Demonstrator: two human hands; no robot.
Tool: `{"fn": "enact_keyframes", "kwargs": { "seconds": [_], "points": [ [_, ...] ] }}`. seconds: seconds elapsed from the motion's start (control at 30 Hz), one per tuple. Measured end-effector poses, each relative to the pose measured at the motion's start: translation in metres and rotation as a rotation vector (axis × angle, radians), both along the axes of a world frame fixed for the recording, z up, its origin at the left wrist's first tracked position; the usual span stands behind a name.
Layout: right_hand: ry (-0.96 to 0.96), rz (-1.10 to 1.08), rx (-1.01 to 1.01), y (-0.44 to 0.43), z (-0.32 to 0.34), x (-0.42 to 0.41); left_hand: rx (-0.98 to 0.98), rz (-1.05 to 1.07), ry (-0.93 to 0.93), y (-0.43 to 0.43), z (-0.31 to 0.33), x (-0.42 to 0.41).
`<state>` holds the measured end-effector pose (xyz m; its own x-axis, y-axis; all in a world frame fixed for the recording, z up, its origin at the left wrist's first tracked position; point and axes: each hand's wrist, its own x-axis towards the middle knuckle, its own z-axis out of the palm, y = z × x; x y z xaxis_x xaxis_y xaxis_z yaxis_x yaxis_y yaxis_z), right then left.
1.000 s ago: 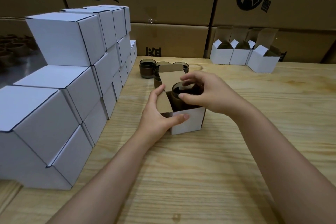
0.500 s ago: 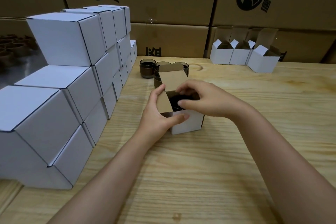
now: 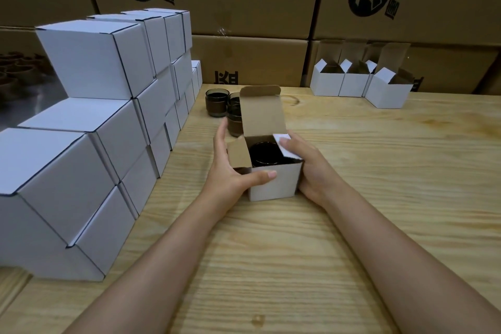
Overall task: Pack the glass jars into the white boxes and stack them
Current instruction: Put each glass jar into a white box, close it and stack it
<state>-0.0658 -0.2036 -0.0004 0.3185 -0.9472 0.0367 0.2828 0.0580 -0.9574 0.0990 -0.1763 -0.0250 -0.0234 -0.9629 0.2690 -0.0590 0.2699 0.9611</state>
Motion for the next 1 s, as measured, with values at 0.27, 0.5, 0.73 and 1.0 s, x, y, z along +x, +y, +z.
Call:
{"fn": "enact_keyframes", "kwargs": {
  "seconds": [0.27,0.5,0.73,1.0],
  "points": [
    [-0.030,-0.070,-0.050,0.000,0.002,0.001,-0.072,0.039,-0.040,0.007,0.000,-0.010],
    [-0.047,-0.048,-0.193,0.002,-0.005,0.001,-0.290,0.120,-0.306,0.010,0.001,-0.014],
    [-0.058,-0.031,-0.226,0.005,-0.006,0.006,-0.172,0.067,-0.163,0.007,0.006,-0.014],
    [0.070,-0.090,-0.383,0.002,-0.007,0.002,-0.102,0.069,-0.010,0.000,-0.001,-0.011]
  ]
}}
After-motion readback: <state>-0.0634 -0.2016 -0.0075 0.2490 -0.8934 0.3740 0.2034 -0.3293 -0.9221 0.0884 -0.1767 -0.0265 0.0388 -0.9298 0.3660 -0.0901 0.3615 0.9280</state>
